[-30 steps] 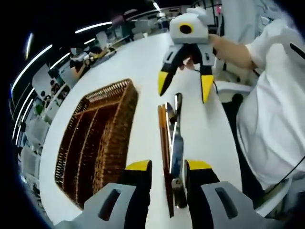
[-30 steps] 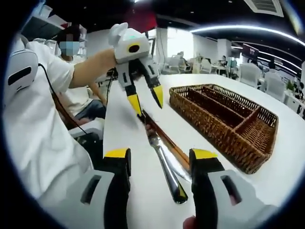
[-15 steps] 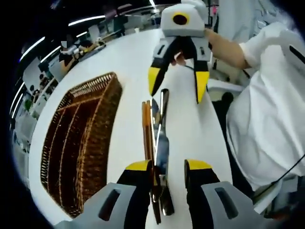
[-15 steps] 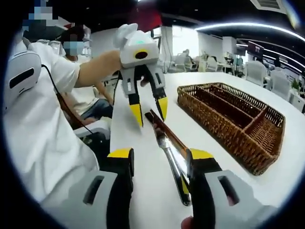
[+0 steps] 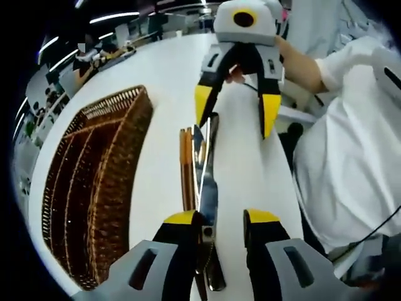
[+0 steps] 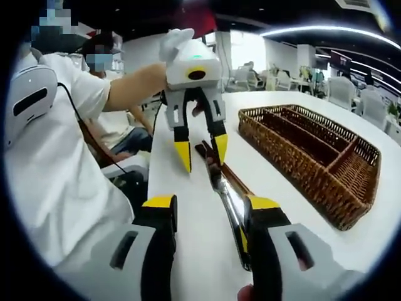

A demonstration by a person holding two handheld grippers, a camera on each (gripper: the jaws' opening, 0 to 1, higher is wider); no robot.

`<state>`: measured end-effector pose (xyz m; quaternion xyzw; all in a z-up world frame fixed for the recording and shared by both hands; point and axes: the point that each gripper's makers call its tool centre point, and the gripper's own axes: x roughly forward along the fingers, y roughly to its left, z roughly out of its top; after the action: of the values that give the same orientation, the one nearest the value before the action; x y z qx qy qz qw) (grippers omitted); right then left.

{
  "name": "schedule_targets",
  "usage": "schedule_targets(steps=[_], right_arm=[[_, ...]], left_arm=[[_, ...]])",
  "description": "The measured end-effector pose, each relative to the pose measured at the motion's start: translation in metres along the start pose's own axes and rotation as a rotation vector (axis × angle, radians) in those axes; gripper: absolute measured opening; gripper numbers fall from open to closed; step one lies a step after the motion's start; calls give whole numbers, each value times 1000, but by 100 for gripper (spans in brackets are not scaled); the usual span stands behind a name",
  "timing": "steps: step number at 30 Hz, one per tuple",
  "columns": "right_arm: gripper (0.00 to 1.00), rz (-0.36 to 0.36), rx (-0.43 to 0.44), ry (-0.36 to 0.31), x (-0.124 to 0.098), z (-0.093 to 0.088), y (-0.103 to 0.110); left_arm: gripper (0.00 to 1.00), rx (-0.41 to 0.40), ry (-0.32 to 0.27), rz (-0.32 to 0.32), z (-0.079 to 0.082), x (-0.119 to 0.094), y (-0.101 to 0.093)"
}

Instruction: Arrange the knives, forks, and spoons in their matching storage slots by inserting each utensil handle-first until every utensil is classified and aligned in the correct compartment

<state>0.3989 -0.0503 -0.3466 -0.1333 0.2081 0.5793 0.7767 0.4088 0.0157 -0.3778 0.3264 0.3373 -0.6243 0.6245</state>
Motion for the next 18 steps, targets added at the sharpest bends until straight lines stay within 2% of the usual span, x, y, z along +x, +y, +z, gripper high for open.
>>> schedule_targets(steps=[18], right_arm=[[44,3,10,-2,1,0,0]], left_arm=[[28,-9,15,-29,-2,6,-6]])
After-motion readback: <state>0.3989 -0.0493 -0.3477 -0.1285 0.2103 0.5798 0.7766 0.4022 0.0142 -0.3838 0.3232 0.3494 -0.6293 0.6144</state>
